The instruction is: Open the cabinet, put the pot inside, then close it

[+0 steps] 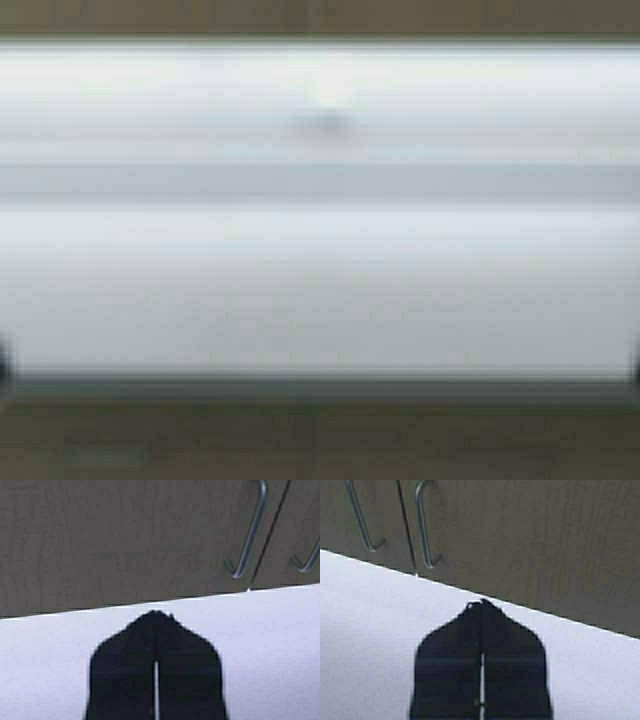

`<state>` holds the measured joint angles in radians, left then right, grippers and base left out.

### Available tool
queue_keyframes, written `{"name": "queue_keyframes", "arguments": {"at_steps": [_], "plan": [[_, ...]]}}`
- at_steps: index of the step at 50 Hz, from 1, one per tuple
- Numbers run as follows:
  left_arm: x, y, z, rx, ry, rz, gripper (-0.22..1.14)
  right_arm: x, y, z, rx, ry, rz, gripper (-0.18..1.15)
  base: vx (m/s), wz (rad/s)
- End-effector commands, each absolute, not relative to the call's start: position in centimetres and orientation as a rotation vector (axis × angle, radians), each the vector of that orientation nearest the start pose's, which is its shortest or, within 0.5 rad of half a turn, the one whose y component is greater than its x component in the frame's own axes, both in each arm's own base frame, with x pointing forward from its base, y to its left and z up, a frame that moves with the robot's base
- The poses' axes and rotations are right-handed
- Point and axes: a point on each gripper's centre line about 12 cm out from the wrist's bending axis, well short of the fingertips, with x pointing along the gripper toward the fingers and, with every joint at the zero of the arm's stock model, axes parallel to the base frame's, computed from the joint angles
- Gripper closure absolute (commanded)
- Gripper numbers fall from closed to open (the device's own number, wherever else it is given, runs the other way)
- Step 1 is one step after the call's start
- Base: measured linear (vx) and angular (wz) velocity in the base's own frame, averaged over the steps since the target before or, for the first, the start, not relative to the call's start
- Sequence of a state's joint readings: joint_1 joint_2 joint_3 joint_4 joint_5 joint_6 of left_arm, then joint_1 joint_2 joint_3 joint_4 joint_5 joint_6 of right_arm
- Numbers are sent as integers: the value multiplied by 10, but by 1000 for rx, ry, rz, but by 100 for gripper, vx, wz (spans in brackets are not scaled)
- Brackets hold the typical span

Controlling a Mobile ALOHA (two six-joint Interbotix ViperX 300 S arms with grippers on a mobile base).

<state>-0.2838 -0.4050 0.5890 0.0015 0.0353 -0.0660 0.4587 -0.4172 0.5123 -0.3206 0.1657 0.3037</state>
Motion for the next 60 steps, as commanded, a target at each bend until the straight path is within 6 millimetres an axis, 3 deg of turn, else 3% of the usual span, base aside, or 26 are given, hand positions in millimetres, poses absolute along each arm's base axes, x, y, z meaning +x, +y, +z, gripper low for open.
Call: {"name": "queue_keyframes", "arguments": {"at_steps": [1,60], "plan": [[330,-96,356,-36,190,-277,87,311,147,377,-72,212,409,91,0,0],[331,-96,356,-36,192,-277,87,312,148,371,-76,222,413,91,0,0]]}}
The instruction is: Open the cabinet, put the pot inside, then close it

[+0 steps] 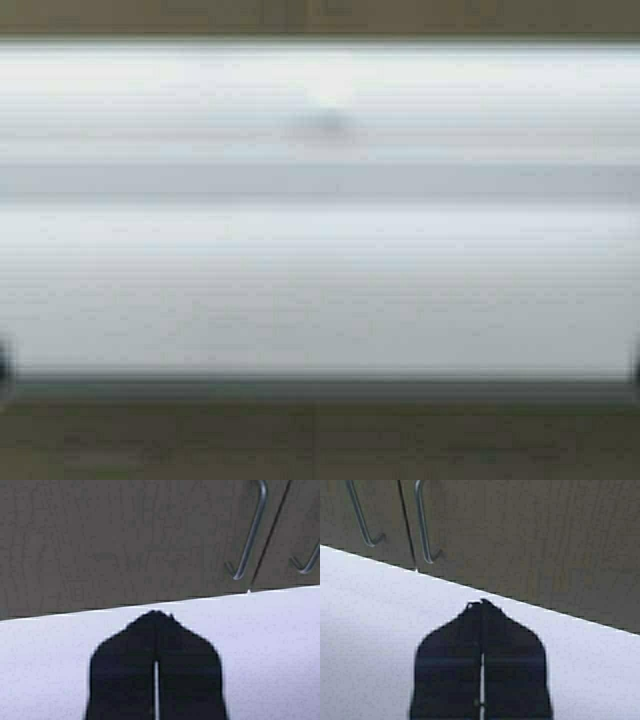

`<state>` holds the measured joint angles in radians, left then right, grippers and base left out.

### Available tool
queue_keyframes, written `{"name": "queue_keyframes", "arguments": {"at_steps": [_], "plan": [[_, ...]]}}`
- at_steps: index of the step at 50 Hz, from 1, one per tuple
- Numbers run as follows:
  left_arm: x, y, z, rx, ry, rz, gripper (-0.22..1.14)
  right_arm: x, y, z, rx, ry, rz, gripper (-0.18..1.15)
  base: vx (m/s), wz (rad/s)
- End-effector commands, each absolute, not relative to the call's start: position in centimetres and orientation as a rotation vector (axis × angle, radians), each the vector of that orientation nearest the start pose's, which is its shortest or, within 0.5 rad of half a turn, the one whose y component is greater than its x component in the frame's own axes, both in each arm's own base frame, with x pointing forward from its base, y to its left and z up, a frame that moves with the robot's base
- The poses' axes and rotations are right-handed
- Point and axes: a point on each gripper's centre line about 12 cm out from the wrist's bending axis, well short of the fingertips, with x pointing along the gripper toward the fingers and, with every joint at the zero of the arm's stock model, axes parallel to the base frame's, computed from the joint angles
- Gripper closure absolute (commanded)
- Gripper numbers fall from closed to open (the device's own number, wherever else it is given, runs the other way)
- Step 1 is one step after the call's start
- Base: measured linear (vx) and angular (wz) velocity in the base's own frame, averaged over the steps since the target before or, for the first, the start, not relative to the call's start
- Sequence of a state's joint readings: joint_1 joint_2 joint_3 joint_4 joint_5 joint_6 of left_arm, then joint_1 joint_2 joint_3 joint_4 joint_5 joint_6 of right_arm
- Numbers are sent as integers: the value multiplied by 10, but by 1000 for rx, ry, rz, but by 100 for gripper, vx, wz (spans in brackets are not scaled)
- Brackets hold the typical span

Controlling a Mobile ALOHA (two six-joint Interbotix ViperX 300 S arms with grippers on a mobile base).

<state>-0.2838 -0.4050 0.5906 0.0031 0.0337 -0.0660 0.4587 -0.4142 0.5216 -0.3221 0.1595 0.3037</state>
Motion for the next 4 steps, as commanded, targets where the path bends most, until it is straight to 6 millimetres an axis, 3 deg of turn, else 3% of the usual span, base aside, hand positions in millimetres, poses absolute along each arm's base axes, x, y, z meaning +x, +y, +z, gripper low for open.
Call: {"name": "queue_keyframes", "arguments": {"at_steps": [1,4], "plan": [[331,-96,356,-38,192,-277,87,312,149,371,-75,222,413,91,0,0],[331,-96,356,-38,192,-277,87,312,148,373,-76,219,413,91,0,0]]}}
